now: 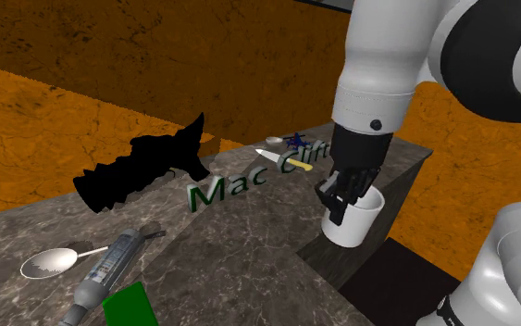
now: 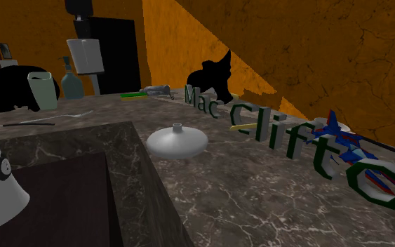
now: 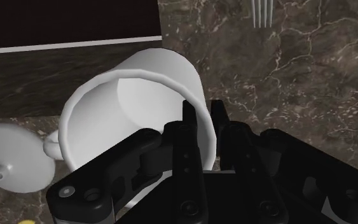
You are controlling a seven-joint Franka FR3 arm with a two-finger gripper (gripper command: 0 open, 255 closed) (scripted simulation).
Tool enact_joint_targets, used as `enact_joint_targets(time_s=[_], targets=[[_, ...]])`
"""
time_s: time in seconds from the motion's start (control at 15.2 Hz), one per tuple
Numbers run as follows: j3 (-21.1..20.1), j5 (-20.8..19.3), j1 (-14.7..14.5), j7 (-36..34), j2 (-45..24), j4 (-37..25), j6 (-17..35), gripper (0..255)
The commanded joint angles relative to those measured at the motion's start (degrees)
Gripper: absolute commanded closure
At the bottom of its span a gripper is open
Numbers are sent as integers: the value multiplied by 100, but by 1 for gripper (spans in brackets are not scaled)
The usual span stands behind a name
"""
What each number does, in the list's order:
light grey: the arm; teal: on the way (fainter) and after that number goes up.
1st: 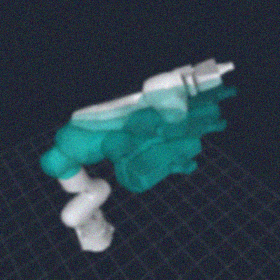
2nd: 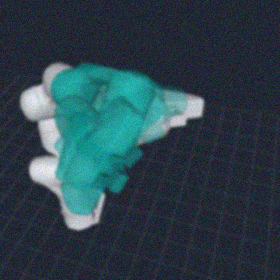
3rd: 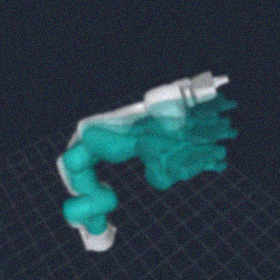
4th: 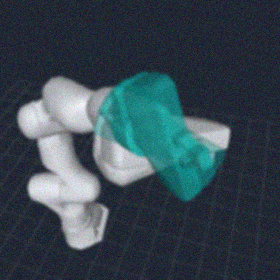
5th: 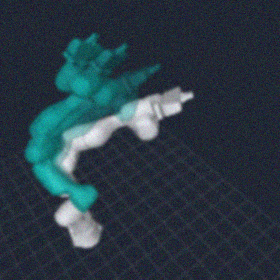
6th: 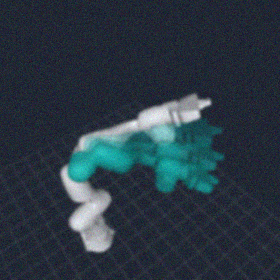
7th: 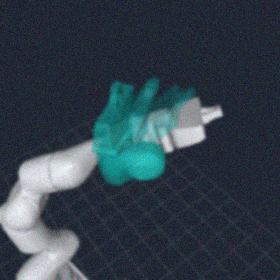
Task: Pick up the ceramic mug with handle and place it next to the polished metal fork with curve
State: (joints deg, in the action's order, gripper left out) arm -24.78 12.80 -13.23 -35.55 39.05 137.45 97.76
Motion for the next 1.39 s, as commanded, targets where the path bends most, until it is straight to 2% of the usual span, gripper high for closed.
enact_joint_targets(time_s=[0.0, 0.13, 1.32], targets=[[-248, 110, -52, -284, -151, -187, 1, 255], [-433, 174, -73, -483, -282, -327, 19, 255], [-829, 402, -126, -502, -549, 849, 1466, 255]])
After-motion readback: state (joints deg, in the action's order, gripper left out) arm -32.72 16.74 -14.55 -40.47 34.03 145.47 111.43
